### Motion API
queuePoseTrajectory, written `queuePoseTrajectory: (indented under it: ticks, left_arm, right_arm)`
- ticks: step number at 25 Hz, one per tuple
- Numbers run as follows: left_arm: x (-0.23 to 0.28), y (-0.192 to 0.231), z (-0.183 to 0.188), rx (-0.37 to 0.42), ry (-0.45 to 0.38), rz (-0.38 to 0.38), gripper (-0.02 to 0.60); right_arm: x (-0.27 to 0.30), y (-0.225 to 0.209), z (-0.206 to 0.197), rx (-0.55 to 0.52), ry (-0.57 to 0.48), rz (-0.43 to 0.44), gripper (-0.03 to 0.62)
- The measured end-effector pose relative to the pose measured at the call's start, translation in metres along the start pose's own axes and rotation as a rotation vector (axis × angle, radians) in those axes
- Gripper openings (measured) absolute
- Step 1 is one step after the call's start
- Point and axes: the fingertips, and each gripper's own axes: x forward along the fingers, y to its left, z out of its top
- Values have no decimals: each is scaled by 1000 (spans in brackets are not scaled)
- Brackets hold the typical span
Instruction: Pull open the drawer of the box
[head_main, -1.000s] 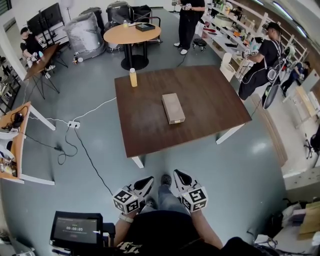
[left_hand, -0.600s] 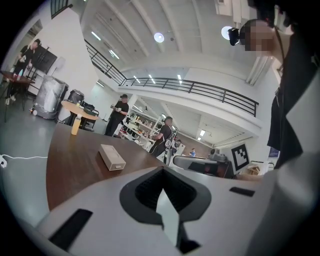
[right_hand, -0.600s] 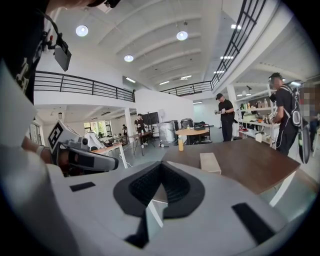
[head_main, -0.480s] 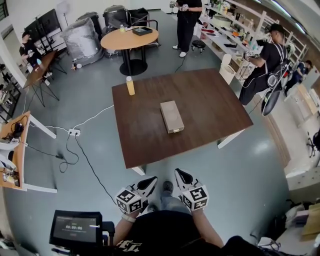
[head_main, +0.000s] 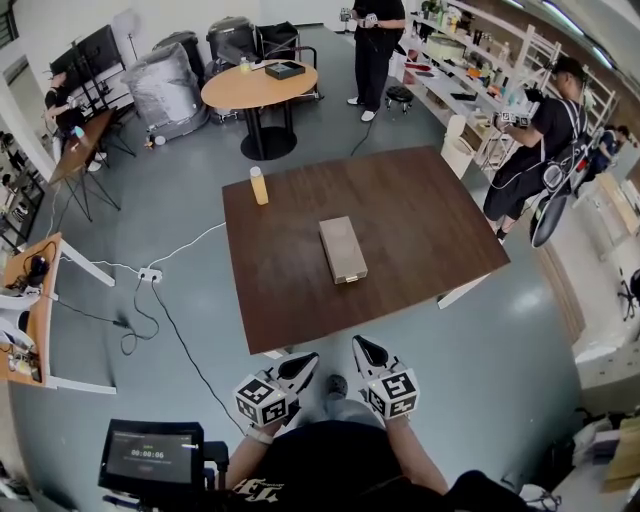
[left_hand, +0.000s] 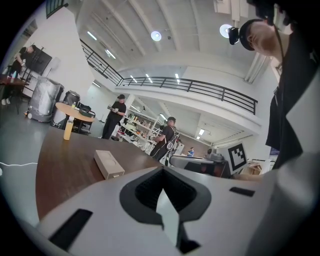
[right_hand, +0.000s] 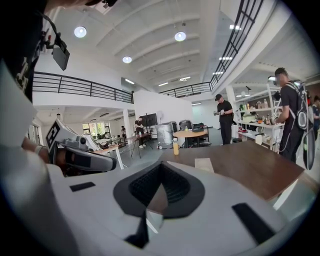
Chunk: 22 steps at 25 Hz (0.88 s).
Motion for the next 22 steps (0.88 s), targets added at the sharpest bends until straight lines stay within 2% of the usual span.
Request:
queuePoseTrajectory:
  ticks: [10,16,22]
  left_arm:
    - [32,8,6,2,23,10,0]
    - [64,2,14,33,21,-28,0]
    - [95,-19,29,89,9,-121,0]
  right_arm:
    - [14,-38,-2,27,11,10,-14]
    - [23,-68,0,31,8,23,-14]
    - [30,-96,11,22,0,43,-14]
